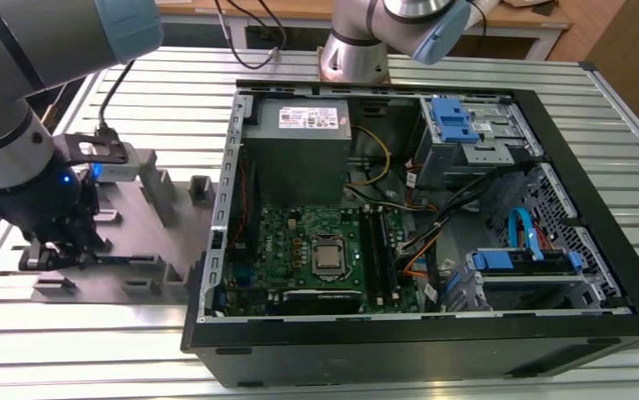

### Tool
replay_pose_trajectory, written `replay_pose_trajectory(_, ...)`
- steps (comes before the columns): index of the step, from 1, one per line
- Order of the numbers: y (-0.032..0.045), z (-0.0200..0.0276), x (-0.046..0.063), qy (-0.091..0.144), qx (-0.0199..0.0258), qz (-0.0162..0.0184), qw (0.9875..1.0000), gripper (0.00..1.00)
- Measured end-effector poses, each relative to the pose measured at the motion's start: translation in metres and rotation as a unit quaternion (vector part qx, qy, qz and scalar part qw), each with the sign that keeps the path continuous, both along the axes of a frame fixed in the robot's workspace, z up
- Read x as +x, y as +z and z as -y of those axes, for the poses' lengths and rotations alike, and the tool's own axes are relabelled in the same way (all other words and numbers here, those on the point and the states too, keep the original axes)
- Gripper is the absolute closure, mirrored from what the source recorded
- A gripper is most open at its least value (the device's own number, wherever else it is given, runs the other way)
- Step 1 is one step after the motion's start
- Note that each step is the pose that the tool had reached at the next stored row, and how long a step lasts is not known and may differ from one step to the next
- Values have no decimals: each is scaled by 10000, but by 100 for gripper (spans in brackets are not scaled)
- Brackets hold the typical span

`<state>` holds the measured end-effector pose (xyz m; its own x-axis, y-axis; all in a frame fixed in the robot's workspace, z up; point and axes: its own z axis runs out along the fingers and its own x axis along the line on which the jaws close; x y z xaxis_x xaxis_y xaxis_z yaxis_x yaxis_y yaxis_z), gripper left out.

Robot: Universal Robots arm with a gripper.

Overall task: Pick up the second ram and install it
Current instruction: 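Pick up the second ram and move it above second insertion slot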

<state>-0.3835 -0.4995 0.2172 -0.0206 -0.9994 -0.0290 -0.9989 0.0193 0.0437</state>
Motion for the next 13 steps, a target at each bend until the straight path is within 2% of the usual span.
replay_pose_trajectory(13, -229, 0, 40, 3, 10, 0, 10000, 73)
